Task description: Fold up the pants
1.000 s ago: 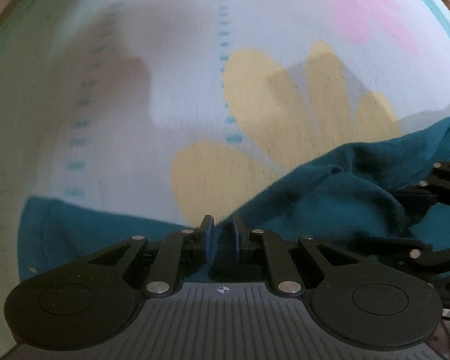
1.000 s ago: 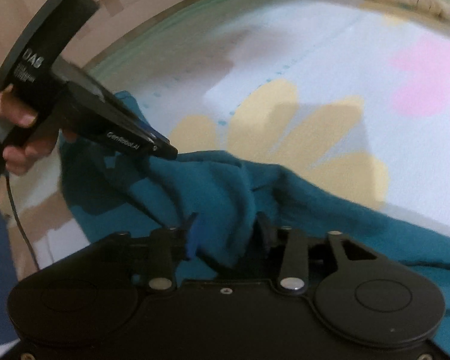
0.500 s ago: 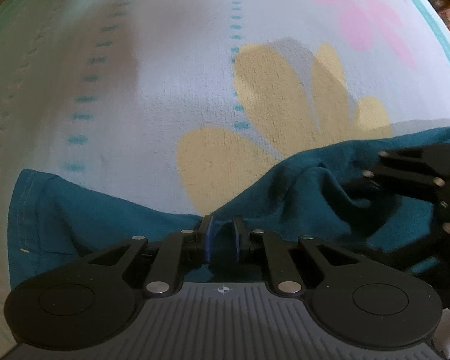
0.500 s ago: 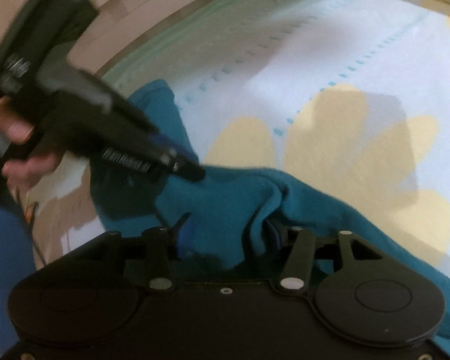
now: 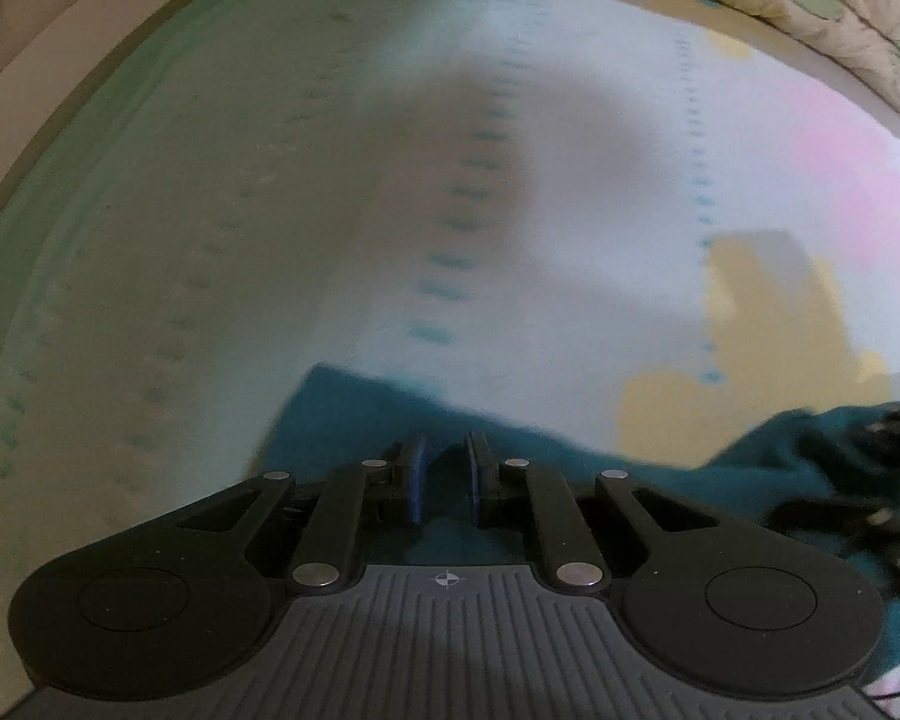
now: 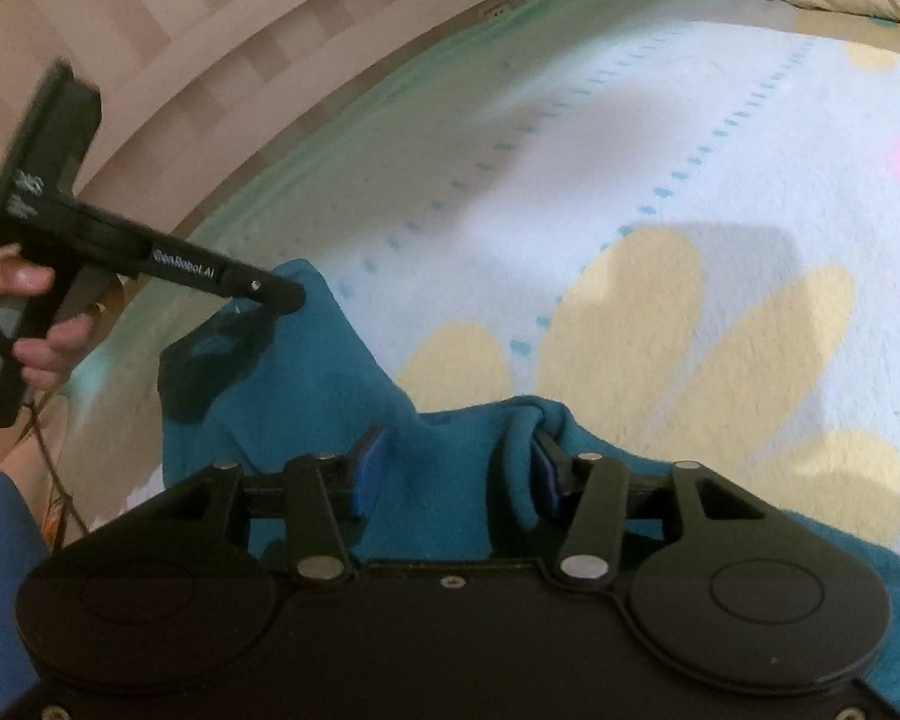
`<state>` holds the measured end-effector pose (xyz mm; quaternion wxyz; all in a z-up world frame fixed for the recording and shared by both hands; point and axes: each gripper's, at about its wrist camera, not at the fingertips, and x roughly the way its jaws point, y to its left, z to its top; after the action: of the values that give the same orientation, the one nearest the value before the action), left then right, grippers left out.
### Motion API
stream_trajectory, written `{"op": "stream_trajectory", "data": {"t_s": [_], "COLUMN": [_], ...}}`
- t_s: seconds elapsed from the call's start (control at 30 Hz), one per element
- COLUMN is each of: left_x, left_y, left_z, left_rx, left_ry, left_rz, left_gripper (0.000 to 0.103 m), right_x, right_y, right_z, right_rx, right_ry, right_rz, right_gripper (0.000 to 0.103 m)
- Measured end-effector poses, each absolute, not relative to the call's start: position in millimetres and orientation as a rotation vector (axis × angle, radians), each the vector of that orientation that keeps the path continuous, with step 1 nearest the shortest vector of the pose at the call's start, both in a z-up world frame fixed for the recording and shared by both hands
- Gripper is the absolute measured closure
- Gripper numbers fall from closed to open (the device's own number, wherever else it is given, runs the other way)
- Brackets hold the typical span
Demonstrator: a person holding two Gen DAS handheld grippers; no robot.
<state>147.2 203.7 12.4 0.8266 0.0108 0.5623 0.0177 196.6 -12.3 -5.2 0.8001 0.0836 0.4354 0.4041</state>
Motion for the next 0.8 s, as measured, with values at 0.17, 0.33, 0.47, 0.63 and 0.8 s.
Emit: {"op": "stream_trajectory", "data": {"t_s": [0.17, 0.33, 0.47, 0.63, 0.8], "left_x": [137, 132, 129, 126, 123], "left_y": [227, 226, 223, 226, 232], "left_z": [-4, -12, -11, -12, -12], "left_rx": [-0.008, -0.005, 0.029, 0.008, -0.035], "left_ry": [1.194, 1.175, 1.16, 1.148, 1.134], "left_rz": [0.061, 0.054, 0.056, 0.058, 0.071], "left_gripper": [0.089, 0.089, 0.089, 0.089, 0.088], "right_x": [213, 222, 228, 231, 229], "right_y": [-16, -19, -26, -25, -14], "right_z": [-10, -10, -10, -10, 3], "right_rx": [0.295, 0.358, 0.411, 0.385, 0.221], "right_ry": [0.962, 0.968, 0.975, 0.986, 0.862], "right_rz": [0.863, 0.858, 0.849, 0.809, 0.68], "right_gripper": [0.047, 0.054, 0.055, 0.094, 0.096]}}
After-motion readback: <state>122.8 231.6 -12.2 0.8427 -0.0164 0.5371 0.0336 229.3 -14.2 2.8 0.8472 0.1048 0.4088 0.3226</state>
